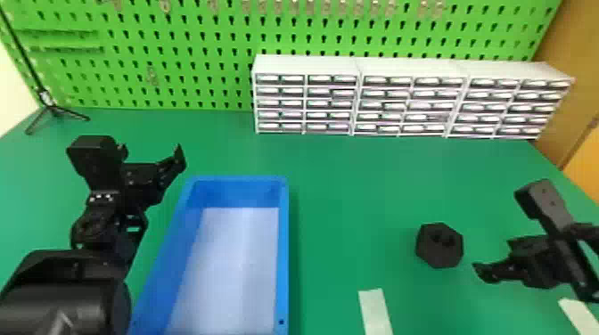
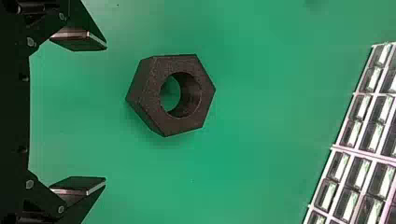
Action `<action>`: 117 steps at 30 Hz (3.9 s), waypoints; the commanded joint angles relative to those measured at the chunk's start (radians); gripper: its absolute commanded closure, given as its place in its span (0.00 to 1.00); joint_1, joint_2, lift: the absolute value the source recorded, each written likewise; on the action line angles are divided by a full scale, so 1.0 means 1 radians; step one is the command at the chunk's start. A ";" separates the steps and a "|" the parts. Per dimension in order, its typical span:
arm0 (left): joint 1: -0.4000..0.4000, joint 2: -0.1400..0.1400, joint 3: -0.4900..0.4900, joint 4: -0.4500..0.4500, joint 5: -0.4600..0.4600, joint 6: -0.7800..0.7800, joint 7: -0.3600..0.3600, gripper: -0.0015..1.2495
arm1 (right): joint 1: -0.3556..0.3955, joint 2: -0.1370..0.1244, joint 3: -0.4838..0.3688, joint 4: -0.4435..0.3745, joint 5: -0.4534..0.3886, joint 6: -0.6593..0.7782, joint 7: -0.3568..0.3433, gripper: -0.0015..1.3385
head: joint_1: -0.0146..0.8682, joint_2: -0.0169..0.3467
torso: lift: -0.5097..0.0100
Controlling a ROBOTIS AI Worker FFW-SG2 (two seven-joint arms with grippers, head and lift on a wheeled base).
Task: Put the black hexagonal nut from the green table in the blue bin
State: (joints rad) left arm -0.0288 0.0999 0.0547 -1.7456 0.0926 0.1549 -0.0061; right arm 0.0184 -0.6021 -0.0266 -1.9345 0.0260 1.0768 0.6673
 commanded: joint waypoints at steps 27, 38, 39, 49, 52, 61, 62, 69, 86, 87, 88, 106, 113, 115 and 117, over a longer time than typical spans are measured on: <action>0.001 0.000 0.001 0.000 0.003 0.000 0.000 0.18 | -0.118 0.018 0.097 0.066 0.094 0.014 0.083 0.19 | 0.79 0.12 | 0.80; -0.002 0.000 -0.001 0.000 0.004 0.000 0.000 0.18 | -0.235 0.055 0.180 0.178 0.163 -0.031 0.113 0.20 | 0.79 0.12 | 0.80; -0.002 0.000 -0.001 0.000 0.004 0.000 0.000 0.18 | -0.248 0.059 0.188 0.192 0.166 -0.035 0.113 0.19 | 0.79 0.12 | 0.80; -0.003 0.000 -0.001 0.000 0.006 0.000 0.000 0.18 | -0.342 0.079 0.261 0.315 0.172 -0.095 0.115 0.19 | 0.79 0.12 | 0.80; -0.003 0.000 0.002 0.000 0.006 0.000 0.000 0.18 | -0.360 0.078 0.283 0.341 0.170 -0.100 0.115 0.19 | 0.79 0.12 | 0.80; -0.005 0.000 0.004 0.000 0.004 0.000 0.000 0.18 | -0.403 0.076 0.318 0.399 0.172 -0.136 0.115 0.19 | 0.79 0.12 | 0.80; -0.005 0.000 0.002 0.000 0.004 0.000 0.000 0.18 | -0.408 0.076 0.320 0.410 0.172 -0.140 0.115 0.19 | 0.79 0.12 | 0.80; -0.010 0.000 0.004 0.000 0.004 0.000 0.000 0.18 | -0.430 0.073 0.330 0.470 0.190 -0.163 0.115 0.20 | 0.79 0.12 | 0.80; -0.011 0.000 0.005 0.000 0.006 -0.002 0.000 0.18 | -0.445 0.093 0.327 0.562 0.212 -0.201 0.115 0.20 | 0.79 0.12 | 0.80; -0.011 0.000 0.004 0.000 0.006 -0.002 0.000 0.18 | -0.446 0.094 0.327 0.565 0.215 -0.202 0.115 0.20 | 0.79 0.12 | 0.80; -0.011 0.000 0.004 0.000 0.006 -0.002 0.000 0.18 | -0.449 0.096 0.327 0.569 0.215 -0.202 0.115 0.20 | 0.79 0.12 | 0.80; -0.013 0.000 0.010 0.000 0.007 -0.003 0.000 0.18 | -0.466 0.108 0.361 0.618 0.218 -0.222 0.113 0.42 | 0.79 0.12 | 0.80; -0.010 0.000 0.011 0.000 0.009 -0.003 0.000 0.18 | -0.465 0.108 0.359 0.617 0.210 -0.222 0.115 0.64 | 0.79 0.12 | 0.80; -0.008 0.000 0.011 0.000 0.009 -0.005 0.000 0.18 | -0.465 0.108 0.359 0.615 0.206 -0.216 0.115 0.65 | 0.79 0.12 | 0.80; -0.008 0.000 0.013 0.000 0.009 -0.005 0.000 0.18 | -0.463 0.107 0.359 0.612 0.204 -0.210 0.115 0.70 | 0.79 0.12 | 0.80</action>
State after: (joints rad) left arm -0.0378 0.0997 0.0660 -1.7456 0.1011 0.1514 -0.0061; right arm -0.4467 -0.4937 0.3338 -1.3174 0.2355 0.8568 0.7819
